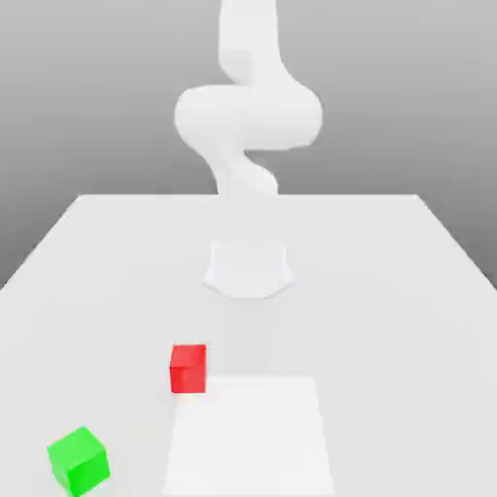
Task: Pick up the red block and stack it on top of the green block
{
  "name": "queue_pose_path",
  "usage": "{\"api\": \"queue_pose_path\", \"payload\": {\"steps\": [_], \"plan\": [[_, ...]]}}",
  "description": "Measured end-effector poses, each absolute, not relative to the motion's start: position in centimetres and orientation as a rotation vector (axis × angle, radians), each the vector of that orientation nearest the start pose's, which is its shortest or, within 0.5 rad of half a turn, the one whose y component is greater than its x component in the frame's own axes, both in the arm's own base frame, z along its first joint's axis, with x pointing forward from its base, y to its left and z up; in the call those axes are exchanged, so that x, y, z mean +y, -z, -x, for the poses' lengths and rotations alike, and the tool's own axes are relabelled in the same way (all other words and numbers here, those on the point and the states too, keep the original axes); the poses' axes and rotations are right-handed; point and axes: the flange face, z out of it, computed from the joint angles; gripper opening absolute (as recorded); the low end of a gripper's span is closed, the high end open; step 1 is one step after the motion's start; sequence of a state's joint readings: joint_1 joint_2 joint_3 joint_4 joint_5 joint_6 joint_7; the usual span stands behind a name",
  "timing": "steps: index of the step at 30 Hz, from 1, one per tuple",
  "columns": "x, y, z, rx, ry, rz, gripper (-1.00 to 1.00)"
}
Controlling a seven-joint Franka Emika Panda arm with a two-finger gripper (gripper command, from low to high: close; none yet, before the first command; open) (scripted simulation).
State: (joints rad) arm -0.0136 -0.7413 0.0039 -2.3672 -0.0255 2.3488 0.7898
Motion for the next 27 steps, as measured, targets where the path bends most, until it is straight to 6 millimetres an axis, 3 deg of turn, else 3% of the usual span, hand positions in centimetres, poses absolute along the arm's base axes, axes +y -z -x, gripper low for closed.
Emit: {"api": "queue_pose_path", "payload": {"steps": [4,9,13,17,20,27], "plan": [[-1.9,-56.2,-40.5,1.085,0.822,2.665,0.0],[-4.7,-43.6,-40.9,1.129,0.588,2.801,0.0],[-6.9,-33.5,-38.2,1.159,0.354,2.874,0.0],[-8.5,-23.3,-33.1,1.177,0.083,2.907,0.0],[-8.8,-19.5,-31.8,1.184,0.015,2.912,0.0],[-8.8,-15.1,-31.3,1.182,0.004,2.913,0.0]]}}
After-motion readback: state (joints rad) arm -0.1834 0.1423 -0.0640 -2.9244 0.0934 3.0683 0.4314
